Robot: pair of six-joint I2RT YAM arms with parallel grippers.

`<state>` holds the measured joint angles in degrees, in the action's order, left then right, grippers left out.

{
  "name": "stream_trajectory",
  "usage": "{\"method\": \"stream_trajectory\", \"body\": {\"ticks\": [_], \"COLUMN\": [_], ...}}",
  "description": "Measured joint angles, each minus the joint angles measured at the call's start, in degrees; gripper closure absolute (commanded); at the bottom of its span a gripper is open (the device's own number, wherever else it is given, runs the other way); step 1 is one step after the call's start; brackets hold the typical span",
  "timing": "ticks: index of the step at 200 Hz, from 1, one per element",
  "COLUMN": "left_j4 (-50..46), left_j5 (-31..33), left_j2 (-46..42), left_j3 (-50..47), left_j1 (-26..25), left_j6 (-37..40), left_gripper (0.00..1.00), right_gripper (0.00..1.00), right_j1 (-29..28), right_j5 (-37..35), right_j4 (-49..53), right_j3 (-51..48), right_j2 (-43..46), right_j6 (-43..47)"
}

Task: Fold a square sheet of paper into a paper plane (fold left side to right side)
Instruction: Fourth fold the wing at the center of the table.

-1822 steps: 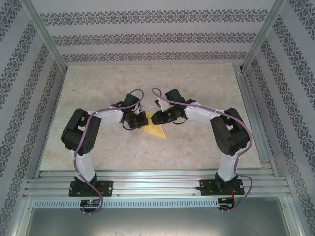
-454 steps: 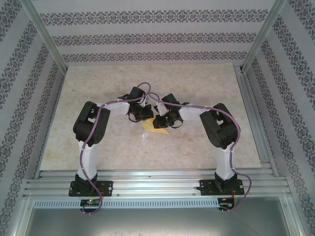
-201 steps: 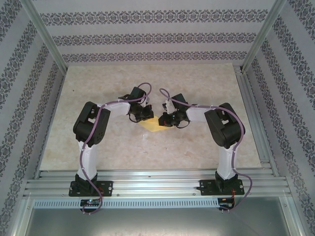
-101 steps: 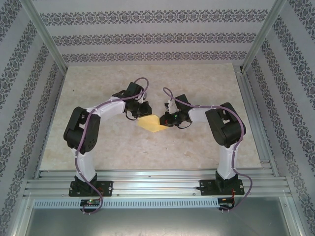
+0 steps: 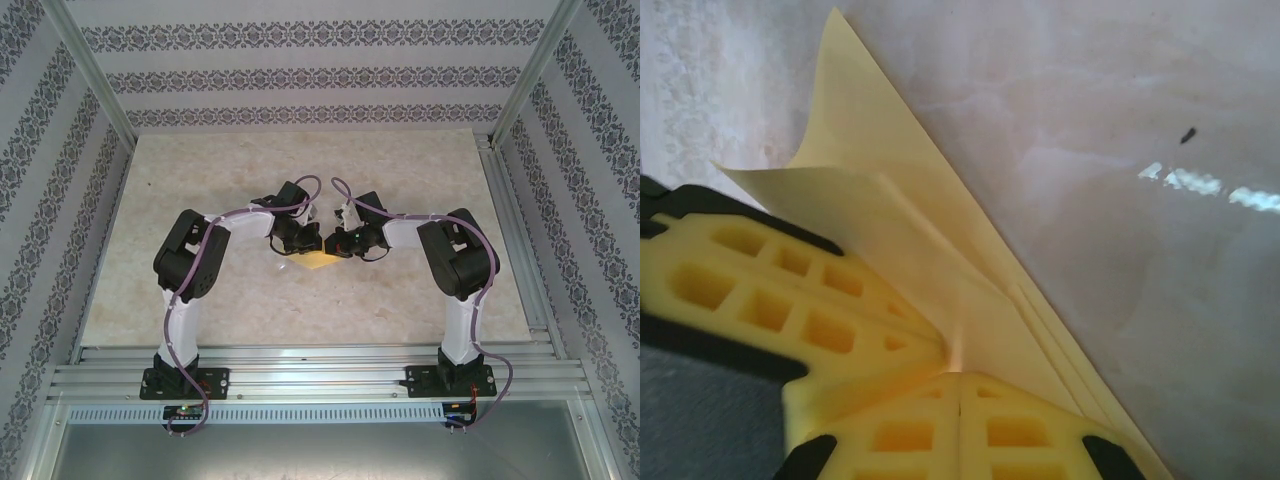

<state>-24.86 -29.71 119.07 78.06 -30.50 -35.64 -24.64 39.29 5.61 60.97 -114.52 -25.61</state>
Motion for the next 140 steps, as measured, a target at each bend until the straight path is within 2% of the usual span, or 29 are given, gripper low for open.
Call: {"method": "stream_trajectory", "body": {"ticks": [140], "left_j4": [-1.38], "left_j5": [3.19], "left_j2": [0.2], "left_j3": [0.68], "left_j1": [0.48], "left_j6": [0.92], "left_gripper": [1.0], "right_gripper": [0.97], "right_j1": [0.0], "right_j5": [-0.35], "right_j4": [2.16], "right_j3": [1.14], "right_j2": [-0.37], "right_j6": [0.22]}}
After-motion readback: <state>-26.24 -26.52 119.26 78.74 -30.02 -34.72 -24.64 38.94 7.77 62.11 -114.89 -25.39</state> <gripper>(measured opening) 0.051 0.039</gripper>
